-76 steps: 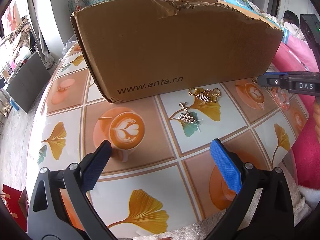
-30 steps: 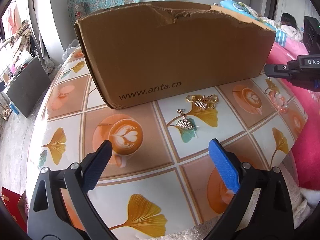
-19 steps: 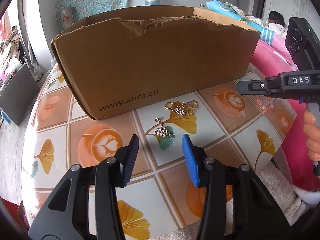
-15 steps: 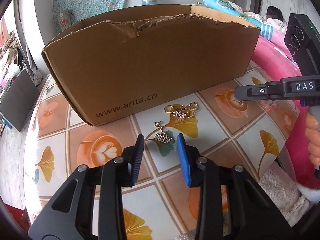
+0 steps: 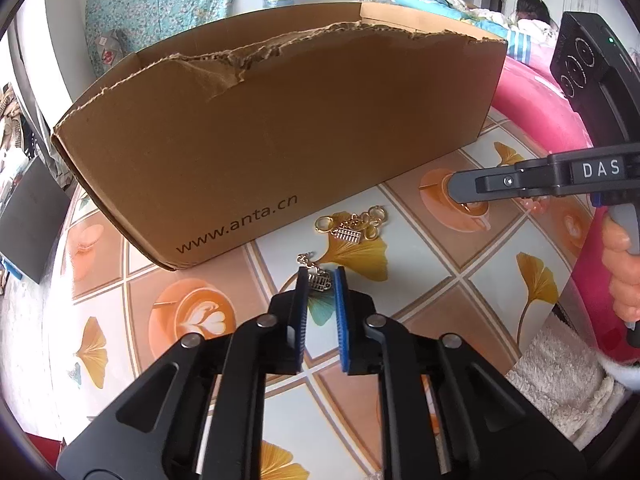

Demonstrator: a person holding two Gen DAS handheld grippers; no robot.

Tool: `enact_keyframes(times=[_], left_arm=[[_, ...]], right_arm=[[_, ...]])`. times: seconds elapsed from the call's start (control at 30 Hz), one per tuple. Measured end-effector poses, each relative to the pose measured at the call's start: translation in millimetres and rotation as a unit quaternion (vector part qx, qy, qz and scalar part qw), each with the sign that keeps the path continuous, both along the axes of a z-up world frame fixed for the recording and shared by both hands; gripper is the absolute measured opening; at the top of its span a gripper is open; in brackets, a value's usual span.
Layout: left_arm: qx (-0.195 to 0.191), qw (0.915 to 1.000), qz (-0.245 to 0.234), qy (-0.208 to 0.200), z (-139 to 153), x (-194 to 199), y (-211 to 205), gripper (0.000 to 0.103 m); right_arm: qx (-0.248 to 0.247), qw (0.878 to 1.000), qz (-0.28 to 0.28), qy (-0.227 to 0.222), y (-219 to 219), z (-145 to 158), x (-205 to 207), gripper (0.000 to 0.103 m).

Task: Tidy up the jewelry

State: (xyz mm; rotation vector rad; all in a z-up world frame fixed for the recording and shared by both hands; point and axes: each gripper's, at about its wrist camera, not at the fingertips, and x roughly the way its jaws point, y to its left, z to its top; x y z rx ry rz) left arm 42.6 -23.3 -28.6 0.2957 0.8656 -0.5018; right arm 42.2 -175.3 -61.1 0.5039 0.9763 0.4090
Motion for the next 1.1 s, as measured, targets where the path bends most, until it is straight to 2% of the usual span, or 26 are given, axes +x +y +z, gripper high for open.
enact_keyframes(times=[0.03,0.3,0.4,0.63,0.77,0.9,1.03,1.1], left_arm=[[0.0,1.0,-0.004,0.003,-0.7,-0.6,-0.7,0.0],[-0.013,0.9998,0.003,0.013,-1.3,-9.9,3.8,0.0],[-0.029,0.9995,0.007,0.012,3.0,-13.2,8.8,0.0],[-0.071,0.9974,0.014,-0.004,31.7,-19.1,23.1,0.0],[-0.112,0.9936,0.005,-0.014,59.1,-22.6,31.8,0.0],[-0.156,0.9869,-0.017,-0.037,95.3,-22.4,37.9,0.0],[-0.182,0.9799,-0.046,-0.068,128.2,-8.4,33.4,0.0],[-0.183,0.9792,-0.054,-0.069,135.5,9.0,24.5,0.0]], right_arm=[[0.001,1.0,0.0,0.0,-0.3,-0.3,0.0,0.008],[0.004,1.0,0.002,-0.007,-10.0,4.0,-4.9,0.008],[0.002,1.0,0.002,-0.011,-10.5,6.3,-7.3,0.008],[0.001,1.0,0.01,-0.03,-11.5,20.4,-15.1,0.008],[0.001,0.998,0.027,-0.06,-7.1,44.9,-20.4,0.008],[0.009,0.993,0.052,-0.11,-3.5,84.6,-21.1,0.008],[0.011,0.984,0.073,-0.165,-3.0,125.4,-11.5,0.008],[0.023,0.981,0.085,-0.171,-4.0,137.3,1.9,0.008]])
